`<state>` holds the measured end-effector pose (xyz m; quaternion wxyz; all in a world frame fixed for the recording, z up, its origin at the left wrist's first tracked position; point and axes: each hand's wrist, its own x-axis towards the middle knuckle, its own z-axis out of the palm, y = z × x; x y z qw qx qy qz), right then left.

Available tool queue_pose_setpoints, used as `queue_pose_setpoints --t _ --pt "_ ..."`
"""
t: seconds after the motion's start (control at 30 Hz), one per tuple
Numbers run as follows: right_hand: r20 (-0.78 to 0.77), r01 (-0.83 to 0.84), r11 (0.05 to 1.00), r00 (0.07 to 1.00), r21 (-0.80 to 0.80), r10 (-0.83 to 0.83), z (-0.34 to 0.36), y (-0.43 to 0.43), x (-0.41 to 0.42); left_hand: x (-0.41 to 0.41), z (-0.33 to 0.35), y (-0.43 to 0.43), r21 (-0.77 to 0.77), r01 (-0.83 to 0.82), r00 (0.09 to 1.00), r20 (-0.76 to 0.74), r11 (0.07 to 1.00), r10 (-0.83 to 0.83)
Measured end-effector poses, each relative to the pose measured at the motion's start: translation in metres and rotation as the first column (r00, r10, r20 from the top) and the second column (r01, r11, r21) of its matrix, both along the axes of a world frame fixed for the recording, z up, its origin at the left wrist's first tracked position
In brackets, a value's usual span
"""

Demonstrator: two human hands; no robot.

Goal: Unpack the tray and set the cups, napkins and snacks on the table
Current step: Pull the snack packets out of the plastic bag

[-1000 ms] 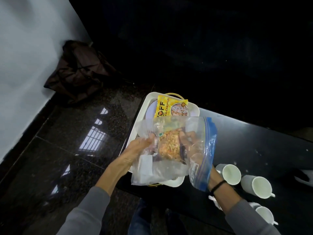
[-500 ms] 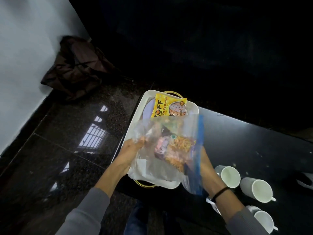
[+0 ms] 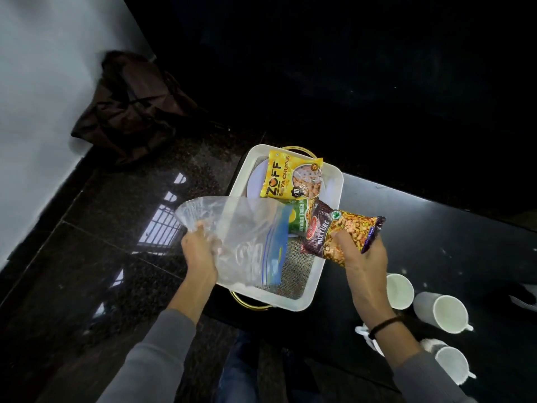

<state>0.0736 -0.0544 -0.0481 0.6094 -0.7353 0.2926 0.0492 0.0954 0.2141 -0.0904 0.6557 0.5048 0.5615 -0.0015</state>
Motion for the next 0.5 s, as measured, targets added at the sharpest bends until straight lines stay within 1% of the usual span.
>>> queue_pose_setpoints --t 0.03,0.1,0.17,0.2,0.23,0.3,0.33,0.37,0.4,0.43,0.5 --pt "-0.022 -0.007 0.998 1.0 -0.058 0.006 -0.003 0.002 -0.002 0.001 0.0 0.003 -0.005 -0.043 0.999 -0.008 0.999 0.042" --pt "-0.102 -0.112 0.985 0.99 -0.133 0.098 -0.011 0.006 -0.005 0.001 -0.002 0.008 0.007 -0.059 0.998 -0.021 0.998 0.06" --pt "-0.197 -0.258 0.959 0.953 -0.121 0.231 -0.021 0.014 -0.008 0.001 -0.001 0.009 0.023 -0.045 0.999 -0.025 0.999 0.045" --pt "-0.233 -0.31 0.948 0.929 -0.072 0.286 -0.026 0.018 -0.01 0.001 -0.001 0.01 0.022 -0.046 0.999 -0.021 0.999 0.046" --pt "-0.257 -0.325 0.946 0.912 0.019 0.319 -0.031 0.022 -0.011 0.001 -0.001 0.01 0.024 -0.046 0.999 -0.022 0.999 0.047" --pt "-0.284 -0.292 0.922 0.889 0.254 0.36 -0.038 0.03 -0.013 0.001 0.0 0.01 0.04 -0.037 0.999 -0.027 0.999 0.039" --pt "-0.303 -0.282 0.907 0.875 0.313 0.377 -0.042 0.033 -0.014 0.001 0.0 0.009 0.046 -0.031 0.999 -0.025 0.998 0.032" --pt "-0.339 -0.285 0.908 0.858 0.307 0.385 -0.048 0.034 -0.015 0.0 0.001 0.009 0.044 -0.025 0.999 -0.022 0.999 0.026" --pt "-0.392 -0.3 0.92 0.838 0.251 0.381 -0.051 0.036 -0.015 -0.001 0.003 0.008 0.039 -0.018 1.0 -0.022 0.999 0.019" --pt "-0.444 -0.334 0.93 0.817 0.154 0.368 -0.054 0.035 -0.015 -0.002 0.004 0.007 0.033 -0.015 1.0 -0.023 0.999 0.016" --pt "-0.491 -0.428 0.903 0.794 -0.033 0.358 -0.052 0.031 -0.014 -0.003 0.005 0.005 0.026 -0.022 0.999 -0.025 0.999 0.022"
